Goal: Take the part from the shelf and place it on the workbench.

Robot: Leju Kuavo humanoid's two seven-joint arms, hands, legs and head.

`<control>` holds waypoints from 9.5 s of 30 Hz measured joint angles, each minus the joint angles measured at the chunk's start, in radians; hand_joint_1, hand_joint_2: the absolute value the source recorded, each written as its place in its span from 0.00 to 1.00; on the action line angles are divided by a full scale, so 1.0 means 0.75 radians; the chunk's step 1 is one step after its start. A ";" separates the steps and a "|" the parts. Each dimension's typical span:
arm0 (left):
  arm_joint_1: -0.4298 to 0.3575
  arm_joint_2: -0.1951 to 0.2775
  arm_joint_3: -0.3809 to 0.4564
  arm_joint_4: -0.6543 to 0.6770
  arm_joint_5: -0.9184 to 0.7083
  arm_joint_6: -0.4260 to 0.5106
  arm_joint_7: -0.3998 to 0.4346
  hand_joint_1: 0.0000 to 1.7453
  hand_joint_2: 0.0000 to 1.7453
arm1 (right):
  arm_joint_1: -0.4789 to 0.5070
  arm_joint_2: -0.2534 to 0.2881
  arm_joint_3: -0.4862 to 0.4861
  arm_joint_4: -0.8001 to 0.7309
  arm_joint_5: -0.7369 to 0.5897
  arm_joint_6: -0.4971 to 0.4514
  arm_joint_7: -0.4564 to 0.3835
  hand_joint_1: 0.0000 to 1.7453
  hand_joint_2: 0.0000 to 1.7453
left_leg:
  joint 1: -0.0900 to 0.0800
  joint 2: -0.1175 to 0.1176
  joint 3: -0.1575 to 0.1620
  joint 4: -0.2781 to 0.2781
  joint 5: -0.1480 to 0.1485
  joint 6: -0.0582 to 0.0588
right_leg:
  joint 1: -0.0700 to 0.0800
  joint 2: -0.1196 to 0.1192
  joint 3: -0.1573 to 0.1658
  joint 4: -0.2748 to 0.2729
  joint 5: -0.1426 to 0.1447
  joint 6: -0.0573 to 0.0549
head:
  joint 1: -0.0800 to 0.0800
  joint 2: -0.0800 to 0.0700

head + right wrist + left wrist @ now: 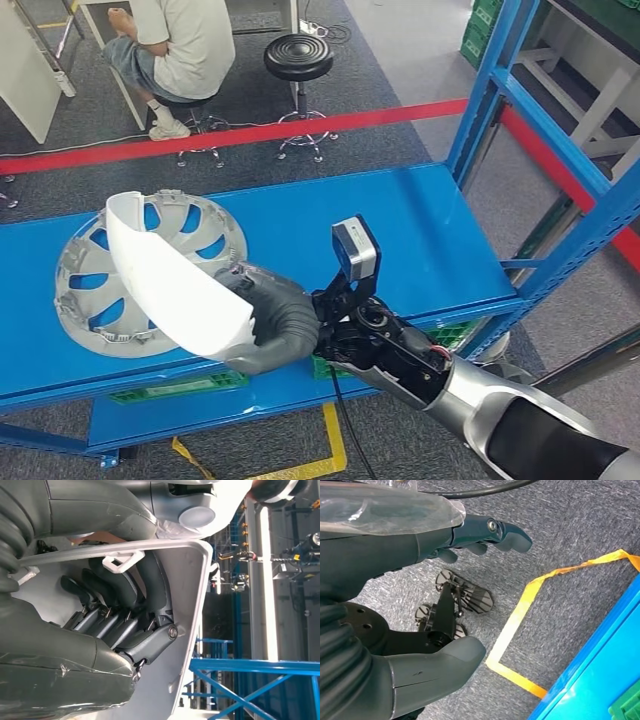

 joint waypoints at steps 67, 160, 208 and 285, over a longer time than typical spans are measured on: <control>0.000 -0.003 -0.001 0.000 0.009 -0.009 0.001 0.00 1.00 | 0.011 0.029 0.006 0.040 0.000 0.045 0.003 0.95 1.00 | 0.009 0.020 -0.007 -0.028 0.027 0.003 | 0.013 -0.048 -0.119 0.122 -0.015 0.005 | -0.002 0.000; -0.002 -0.004 -0.002 0.000 0.017 -0.002 0.006 0.00 1.00 | 0.027 0.049 0.000 0.073 -0.043 0.094 -0.005 0.95 1.00 | 0.018 0.017 -0.017 -0.026 0.035 -0.007 | 0.007 -0.041 -0.149 0.220 -0.075 0.011 | 0.007 0.000; 0.031 -0.013 -0.002 0.000 0.063 -0.001 -0.022 0.00 1.00 | 0.026 0.083 0.018 0.130 -0.061 0.116 -0.017 0.95 1.00 | 0.017 -0.003 -0.230 0.367 -0.130 -0.073 | 0.008 -0.024 -0.082 0.018 0.074 -0.050 | -0.011 0.000; 0.023 -0.012 -0.003 0.000 0.052 0.001 -0.014 0.00 1.00 | 0.048 0.079 -0.014 0.140 -0.075 0.139 -0.005 0.95 1.00 | 0.008 -0.010 -0.021 -0.015 0.037 0.010 | 0.010 -0.016 -0.277 0.458 -0.143 0.017 | 0.026 0.000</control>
